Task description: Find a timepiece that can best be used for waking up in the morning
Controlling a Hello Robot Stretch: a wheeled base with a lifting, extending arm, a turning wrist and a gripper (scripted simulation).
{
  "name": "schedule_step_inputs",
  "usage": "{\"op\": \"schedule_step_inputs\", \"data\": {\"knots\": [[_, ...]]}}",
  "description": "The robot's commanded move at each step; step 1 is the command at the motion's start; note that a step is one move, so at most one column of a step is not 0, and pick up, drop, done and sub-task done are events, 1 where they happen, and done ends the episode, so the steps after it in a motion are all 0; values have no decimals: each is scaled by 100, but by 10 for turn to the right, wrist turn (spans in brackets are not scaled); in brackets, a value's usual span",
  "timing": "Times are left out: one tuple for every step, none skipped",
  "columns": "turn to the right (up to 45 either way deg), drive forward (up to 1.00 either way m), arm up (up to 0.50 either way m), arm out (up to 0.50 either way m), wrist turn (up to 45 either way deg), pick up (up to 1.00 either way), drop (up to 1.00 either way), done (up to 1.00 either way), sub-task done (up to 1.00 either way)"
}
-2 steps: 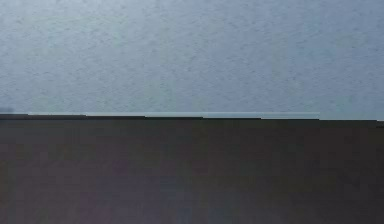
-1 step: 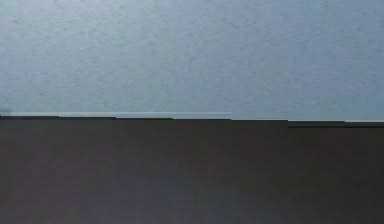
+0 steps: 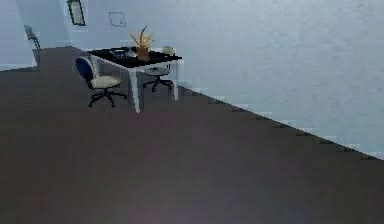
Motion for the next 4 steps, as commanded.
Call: {"op": "schedule_step_inputs", "data": {"knots": [[-360, 0, 0, 0, 0, 0, 0, 0, 0], [0, 100, 0, 0, 0, 0, 0, 0, 0], [0, 100, 0, 0, 0, 0, 0, 0, 0], [-30, 0, 0, 0, 0, 0, 0, 0, 0]]}}
